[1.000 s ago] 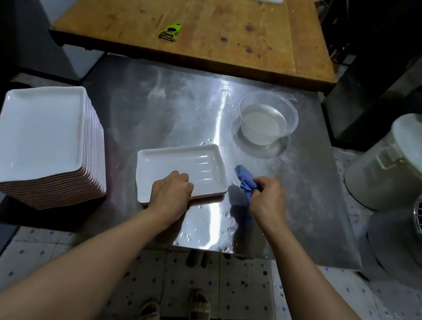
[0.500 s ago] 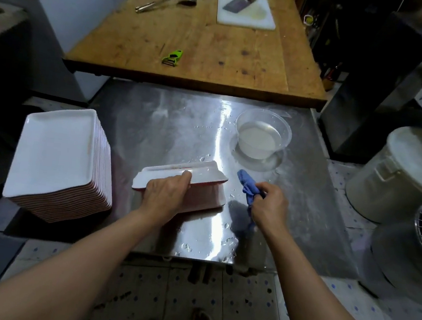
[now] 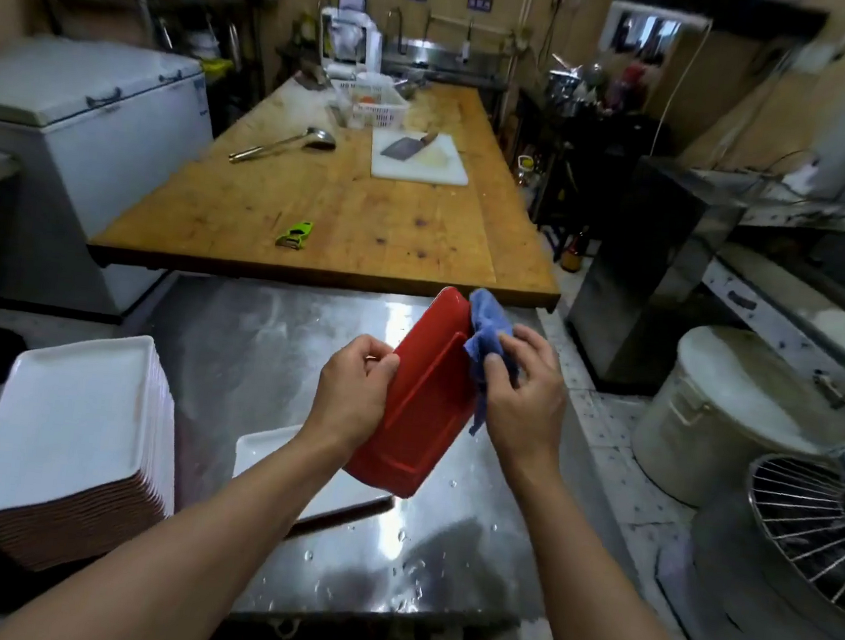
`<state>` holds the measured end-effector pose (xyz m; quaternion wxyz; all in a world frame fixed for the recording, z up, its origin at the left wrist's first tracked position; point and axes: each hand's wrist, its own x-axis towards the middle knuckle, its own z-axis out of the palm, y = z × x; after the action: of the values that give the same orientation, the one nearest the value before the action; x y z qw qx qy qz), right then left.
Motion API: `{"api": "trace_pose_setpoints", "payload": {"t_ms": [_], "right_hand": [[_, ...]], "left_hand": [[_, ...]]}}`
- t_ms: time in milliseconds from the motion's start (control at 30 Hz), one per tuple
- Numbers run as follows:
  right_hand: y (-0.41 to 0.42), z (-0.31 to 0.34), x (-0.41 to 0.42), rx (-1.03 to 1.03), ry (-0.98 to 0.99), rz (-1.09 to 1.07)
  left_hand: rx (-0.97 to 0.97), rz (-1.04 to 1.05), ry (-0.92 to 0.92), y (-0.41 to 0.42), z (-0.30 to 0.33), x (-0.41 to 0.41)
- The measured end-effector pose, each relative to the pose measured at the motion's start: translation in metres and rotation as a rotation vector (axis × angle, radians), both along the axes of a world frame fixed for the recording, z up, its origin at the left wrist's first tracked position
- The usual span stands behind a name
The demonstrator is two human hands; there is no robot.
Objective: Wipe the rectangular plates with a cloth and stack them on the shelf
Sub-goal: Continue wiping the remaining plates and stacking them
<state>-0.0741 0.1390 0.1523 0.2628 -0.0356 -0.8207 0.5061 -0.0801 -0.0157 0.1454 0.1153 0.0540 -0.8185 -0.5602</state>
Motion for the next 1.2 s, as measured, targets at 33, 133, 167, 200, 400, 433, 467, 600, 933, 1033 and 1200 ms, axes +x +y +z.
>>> {"api": "trace_pose_setpoints", "payload": {"t_ms": [33, 133, 167, 200, 400, 433, 467, 600, 933, 1033, 1200], "right_hand": [[-0.001, 0.008, -0.001, -0.002, 0.046, 0.012], [-0.004, 0.027, -0.009, 0.064, 0.162, -0.023], [-0.005, 0.033, -0.013, 0.108, 0.189, -0.05], [-0.006, 0.038, -0.016, 0.156, 0.21, -0.077], [-0.007, 0.058, -0.021, 0.375, 0.312, -0.011], [-0.005, 0.059, -0.022, 0.412, 0.31, 0.0], [-0.002, 0.06, -0.022, 0.432, 0.312, 0.008], [0.012, 0.06, -0.024, 0.439, 0.303, -0.007], [0.05, 0.053, -0.026, 0.069, 0.066, 0.011], [0.043, 0.06, -0.025, 0.056, 0.047, 0.007], [0.028, 0.042, -0.006, 0.072, -0.01, 0.038]], "left_hand": [[0.043, -0.005, -0.001, 0.004, 0.005, 0.0], [0.15, -0.038, 0.005, 0.017, 0.019, 0.003], [0.165, -0.049, 0.008, 0.021, 0.024, 0.004], [0.171, -0.06, 0.013, 0.025, 0.028, 0.006], [0.209, -0.025, 0.043, 0.046, 0.048, 0.012], [0.216, -0.021, 0.044, 0.048, 0.051, 0.013], [0.229, -0.022, 0.044, 0.049, 0.053, 0.014], [0.328, -0.02, 0.01, 0.053, 0.059, 0.017], [0.503, 0.004, -0.031, 0.053, 0.07, 0.016], [0.604, 0.025, -0.062, 0.055, 0.073, 0.008], [0.845, 0.102, -0.059, 0.051, 0.086, -0.013]]}}
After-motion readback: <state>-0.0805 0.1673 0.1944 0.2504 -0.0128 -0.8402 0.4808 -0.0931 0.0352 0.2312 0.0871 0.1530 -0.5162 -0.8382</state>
